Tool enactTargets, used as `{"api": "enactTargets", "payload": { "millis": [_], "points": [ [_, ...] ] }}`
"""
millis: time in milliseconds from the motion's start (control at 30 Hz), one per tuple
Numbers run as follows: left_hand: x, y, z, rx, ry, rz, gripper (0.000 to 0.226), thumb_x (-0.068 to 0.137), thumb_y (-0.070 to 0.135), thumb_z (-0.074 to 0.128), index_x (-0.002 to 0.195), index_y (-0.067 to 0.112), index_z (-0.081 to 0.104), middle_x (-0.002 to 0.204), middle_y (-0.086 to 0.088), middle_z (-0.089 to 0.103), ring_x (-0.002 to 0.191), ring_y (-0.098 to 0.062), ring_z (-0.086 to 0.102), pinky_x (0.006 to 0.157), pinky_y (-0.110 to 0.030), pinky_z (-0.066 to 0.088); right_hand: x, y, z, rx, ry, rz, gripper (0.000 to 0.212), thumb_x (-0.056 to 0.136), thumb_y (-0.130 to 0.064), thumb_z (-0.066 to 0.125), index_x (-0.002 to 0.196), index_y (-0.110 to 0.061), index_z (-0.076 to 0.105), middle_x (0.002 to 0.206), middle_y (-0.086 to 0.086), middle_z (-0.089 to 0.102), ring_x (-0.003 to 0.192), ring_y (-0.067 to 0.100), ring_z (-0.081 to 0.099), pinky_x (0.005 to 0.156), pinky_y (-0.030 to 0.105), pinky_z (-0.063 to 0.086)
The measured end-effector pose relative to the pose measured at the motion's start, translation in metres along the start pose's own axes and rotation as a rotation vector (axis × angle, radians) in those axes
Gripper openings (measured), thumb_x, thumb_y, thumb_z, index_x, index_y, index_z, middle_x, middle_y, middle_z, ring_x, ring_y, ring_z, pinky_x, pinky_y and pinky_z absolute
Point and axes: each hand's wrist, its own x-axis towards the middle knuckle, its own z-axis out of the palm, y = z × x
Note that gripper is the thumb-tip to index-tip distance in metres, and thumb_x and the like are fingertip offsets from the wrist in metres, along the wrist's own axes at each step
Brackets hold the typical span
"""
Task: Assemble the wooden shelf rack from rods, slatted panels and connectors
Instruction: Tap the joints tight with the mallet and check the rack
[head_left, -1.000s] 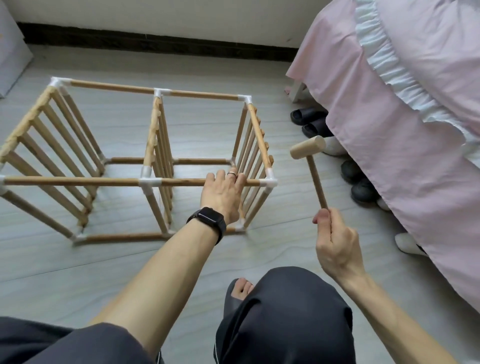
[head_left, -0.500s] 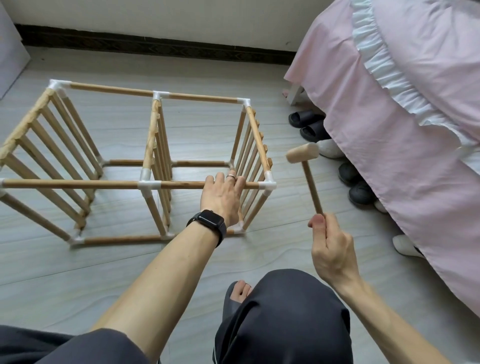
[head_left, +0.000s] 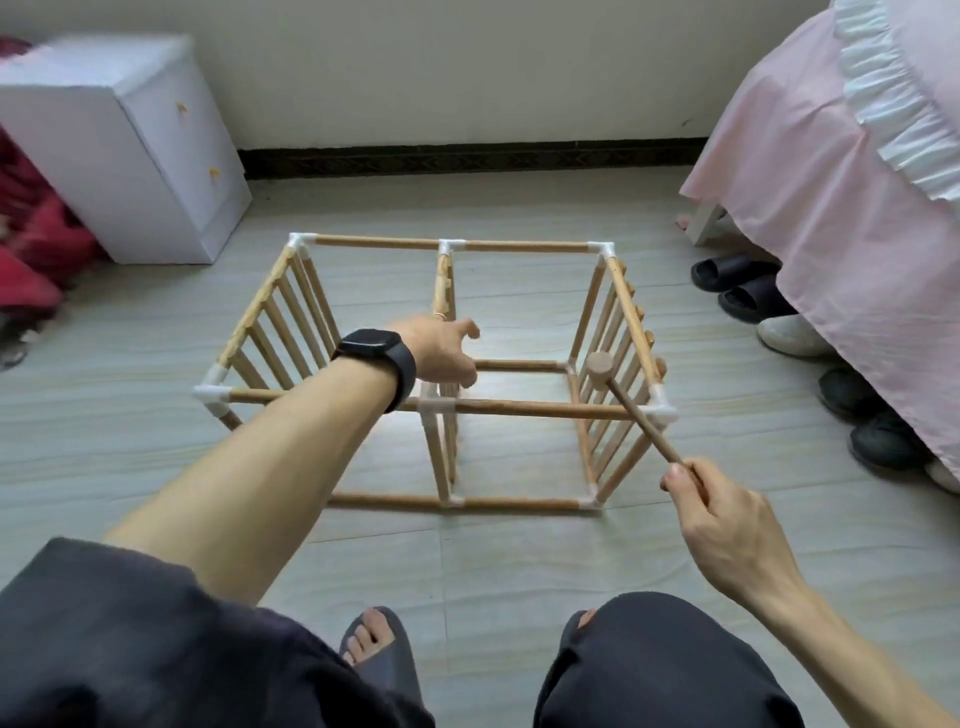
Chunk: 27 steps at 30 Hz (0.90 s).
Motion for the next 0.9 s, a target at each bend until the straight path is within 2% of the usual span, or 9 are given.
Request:
{"api": "enactTargets", "payload": {
  "millis": [133, 233, 300, 367, 533, 633, 700, 800, 900],
  "points": [
    [-0.03, -0.087, 0.027, -0.076, -0.103, -0.161, 0.054, 0.091, 0.054, 0.058, 0.138, 0.028, 0.051, 0.134, -0.006, 0.06, 0.118, -0.027, 0.056, 0.101, -0.042, 0.047, 0.014, -0.036, 0.028, 0.125, -0.118, -0.088, 0.029, 0.103, -0.035, 0.044, 0.081, -0.029, 0.062, 0.064, -0.01, 0.064, 0.061, 0.012, 0.06, 0.052, 0.032, 0.039],
    [-0.051, -0.119, 0.069, 0.015, 0.085, -0.112, 0.05, 0.099, 0.066, 0.035, 0.121, 0.026, 0.057, 0.108, -0.005, 0.064, 0.099, -0.024, 0.057, 0.091, -0.044, 0.05, 0.019, -0.06, 0.049, 0.205, -0.186, -0.148, 0.031, 0.103, -0.043, 0.041, 0.082, -0.035, 0.062, 0.06, -0.003, 0.058, 0.056, 0.012, 0.054, 0.054, 0.026, 0.039],
    [-0.054, -0.119, 0.088, 0.076, 0.282, -0.085, 0.052, 0.103, 0.061, 0.019, 0.112, 0.027, 0.057, 0.095, -0.002, 0.061, 0.091, -0.023, 0.055, 0.085, -0.042, 0.046, 0.021, -0.069, 0.059, 0.206, -0.205, -0.182, 0.036, 0.102, -0.049, 0.037, 0.08, -0.031, 0.059, 0.055, -0.004, 0.051, 0.05, 0.011, 0.049, 0.051, 0.028, 0.035],
    [-0.05, -0.112, 0.096, 0.113, 0.361, -0.087, 0.052, 0.104, 0.057, 0.012, 0.106, 0.027, 0.055, 0.09, 0.0, 0.057, 0.087, -0.022, 0.052, 0.082, -0.039, 0.041, 0.022, -0.075, 0.065, 0.213, -0.199, -0.223, 0.042, 0.1, -0.055, 0.033, 0.078, -0.028, 0.056, 0.053, -0.006, 0.049, 0.046, 0.011, 0.046, 0.047, 0.025, 0.031],
    [-0.029, -0.087, 0.102, 0.067, 0.363, -0.075, 0.052, 0.104, 0.059, 0.014, 0.104, 0.027, 0.056, 0.086, 0.003, 0.051, 0.082, -0.022, 0.049, 0.08, -0.04, 0.036, 0.024, -0.069, 0.066, 0.181, -0.21, -0.276, 0.039, 0.102, -0.047, 0.033, 0.077, -0.025, 0.053, 0.048, -0.009, 0.048, 0.041, 0.011, 0.043, 0.043, 0.021, 0.03],
    [-0.019, -0.069, 0.106, 0.02, 0.399, -0.059, 0.053, 0.104, 0.059, 0.014, 0.103, 0.027, 0.056, 0.085, 0.004, 0.052, 0.084, -0.022, 0.05, 0.079, -0.04, 0.034, 0.027, -0.064, 0.061, 0.032, -0.257, -0.251, 0.038, 0.105, -0.044, 0.033, 0.076, -0.026, 0.05, 0.051, -0.002, 0.054, 0.048, 0.017, 0.052, 0.049, 0.036, 0.039],
    [-0.015, -0.065, 0.107, 0.025, 0.417, -0.052, 0.053, 0.104, 0.058, 0.013, 0.102, 0.026, 0.055, 0.083, 0.006, 0.049, 0.081, -0.021, 0.047, 0.077, -0.04, 0.031, 0.029, -0.063, 0.055, -0.018, -0.239, -0.243, 0.038, 0.103, -0.045, 0.032, 0.075, -0.026, 0.05, 0.053, 0.001, 0.055, 0.053, 0.017, 0.055, 0.052, 0.04, 0.041],
    [-0.012, -0.066, 0.109, 0.041, 0.436, -0.048, 0.052, 0.105, 0.057, 0.011, 0.101, 0.025, 0.053, 0.083, 0.006, 0.048, 0.08, -0.02, 0.044, 0.078, -0.041, 0.03, 0.028, -0.066, 0.047, 0.033, -0.155, -0.298, 0.037, 0.106, -0.038, 0.037, 0.075, -0.028, 0.053, 0.053, -0.009, 0.055, 0.048, 0.012, 0.052, 0.047, 0.023, 0.035],
    [-0.013, -0.066, 0.11, 0.048, 0.438, -0.032, 0.05, 0.105, 0.054, 0.012, 0.104, 0.024, 0.053, 0.087, 0.005, 0.046, 0.085, -0.023, 0.048, 0.078, -0.042, 0.029, 0.022, -0.071, 0.044, 0.244, 0.013, -0.376, 0.039, 0.106, -0.048, 0.03, 0.084, -0.025, 0.053, 0.049, 0.0, 0.046, 0.039, 0.011, 0.042, 0.04, 0.013, 0.026]
  ]
}}
